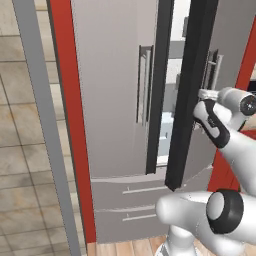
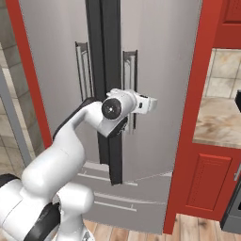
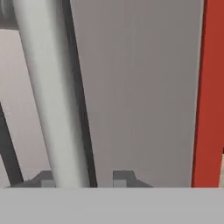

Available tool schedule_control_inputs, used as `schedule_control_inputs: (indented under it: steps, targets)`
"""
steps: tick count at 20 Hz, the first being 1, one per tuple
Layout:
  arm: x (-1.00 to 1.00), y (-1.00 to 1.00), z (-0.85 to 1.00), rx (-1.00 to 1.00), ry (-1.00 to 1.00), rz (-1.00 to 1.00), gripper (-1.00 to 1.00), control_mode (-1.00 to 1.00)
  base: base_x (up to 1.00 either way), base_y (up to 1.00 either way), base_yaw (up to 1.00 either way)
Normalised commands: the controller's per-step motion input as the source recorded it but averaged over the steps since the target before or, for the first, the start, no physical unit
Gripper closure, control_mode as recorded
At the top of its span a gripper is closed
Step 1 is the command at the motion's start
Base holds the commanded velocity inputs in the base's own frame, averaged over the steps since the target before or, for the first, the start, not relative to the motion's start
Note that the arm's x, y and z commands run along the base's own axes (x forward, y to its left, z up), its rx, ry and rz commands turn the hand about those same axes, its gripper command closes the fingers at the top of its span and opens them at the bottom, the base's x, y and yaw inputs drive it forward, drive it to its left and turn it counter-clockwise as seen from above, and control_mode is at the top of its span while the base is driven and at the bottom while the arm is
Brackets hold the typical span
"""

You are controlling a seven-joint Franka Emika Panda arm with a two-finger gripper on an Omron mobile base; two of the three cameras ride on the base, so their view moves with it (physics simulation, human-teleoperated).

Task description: Move the hot dog bun to the plate on the dining table and place the condiment next to that plate. Then navigate to the fridge and take the sausage and place it on the plate as well.

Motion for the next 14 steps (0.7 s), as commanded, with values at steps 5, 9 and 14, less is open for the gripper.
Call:
schedule_control_inputs:
  steps: [5,9,14]
  targets:
    - [-1.00,-0.97,0.48,0.00,-0.12,0.00,1.00,-1.00,0.00,0.00,0.00]
    - [-1.00,-0.91,0.44,0.00,-0.07,0.00,1.00,-1.00,0.00,0.00,0.00]
    - [-1.00,-0.23,0.41,-0.01,-0.04,0.01,-1.00,-1.00,0.00,0.00,0.00]
